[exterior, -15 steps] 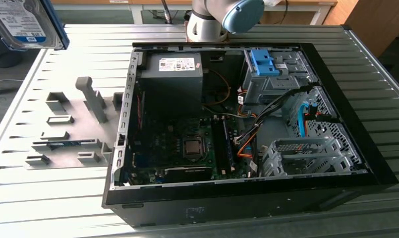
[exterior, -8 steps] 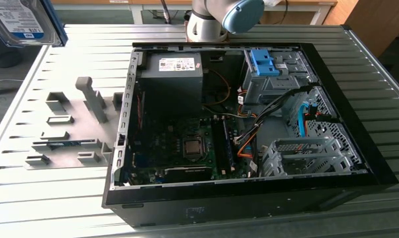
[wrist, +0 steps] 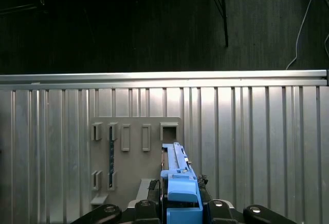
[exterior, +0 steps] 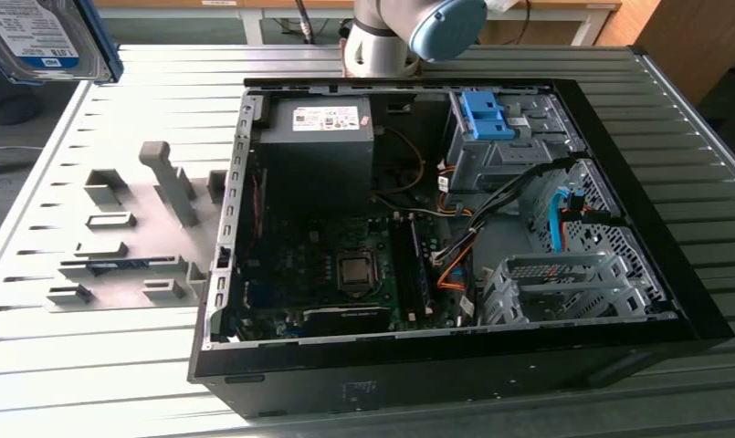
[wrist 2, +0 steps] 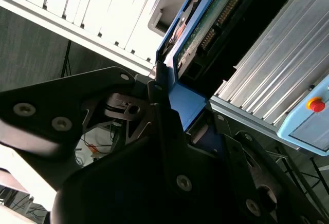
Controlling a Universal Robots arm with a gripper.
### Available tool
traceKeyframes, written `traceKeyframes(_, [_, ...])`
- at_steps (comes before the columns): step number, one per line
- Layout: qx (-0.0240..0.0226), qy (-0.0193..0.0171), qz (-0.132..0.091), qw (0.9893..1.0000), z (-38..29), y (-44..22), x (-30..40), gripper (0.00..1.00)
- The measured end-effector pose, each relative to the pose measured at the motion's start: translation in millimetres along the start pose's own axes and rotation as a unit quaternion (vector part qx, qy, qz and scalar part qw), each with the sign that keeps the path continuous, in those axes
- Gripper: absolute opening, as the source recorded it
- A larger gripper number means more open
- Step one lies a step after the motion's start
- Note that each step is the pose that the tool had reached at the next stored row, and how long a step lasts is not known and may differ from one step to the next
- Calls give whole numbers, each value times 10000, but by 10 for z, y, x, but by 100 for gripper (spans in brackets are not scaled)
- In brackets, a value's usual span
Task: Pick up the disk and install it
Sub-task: 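Pick up the disk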
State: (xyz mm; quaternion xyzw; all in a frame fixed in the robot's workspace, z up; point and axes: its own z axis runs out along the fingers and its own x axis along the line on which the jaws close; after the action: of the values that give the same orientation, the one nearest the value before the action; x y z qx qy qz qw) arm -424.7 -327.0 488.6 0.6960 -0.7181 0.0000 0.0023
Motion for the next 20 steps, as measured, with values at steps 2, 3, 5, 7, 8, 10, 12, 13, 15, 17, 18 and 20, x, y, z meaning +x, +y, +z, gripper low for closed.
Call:
traceKeyframes(2, [0, 0, 0, 10000, 0, -5, -1, 36])
traceKeyframes(3, [0, 0, 0, 10000, 0, -11, -1, 36])
traceKeyframes(5, [0, 0, 0, 10000, 0, -23, -1, 36])
traceKeyframes(7, [1, 0, 0, 10000, 0, -36, -1, 36])
traceKeyframes(8, [0, 0, 0, 10000, 0, -42, -1, 36])
traceKeyframes(10, [0, 0, 0, 10000, 0, -55, -2, 36])
traceKeyframes(12, [0, 0, 0, 10000, 0, -68, -2, 36])
traceKeyframes(13, [0, 0, 0, 10000, 0, -74, -2, 36])
traceKeyframes(15, [0, 0, 0, 10000, 0, -85, -3, 36])
traceKeyframes(17, [1, 0, 0, 10000, 0, -93, -3, 36])
traceKeyframes(18, [0, 0, 0, 10000, 0, -97, -3, 36])
traceKeyframes(20, [0, 0, 0, 10000, 0, -105, -3, 36])
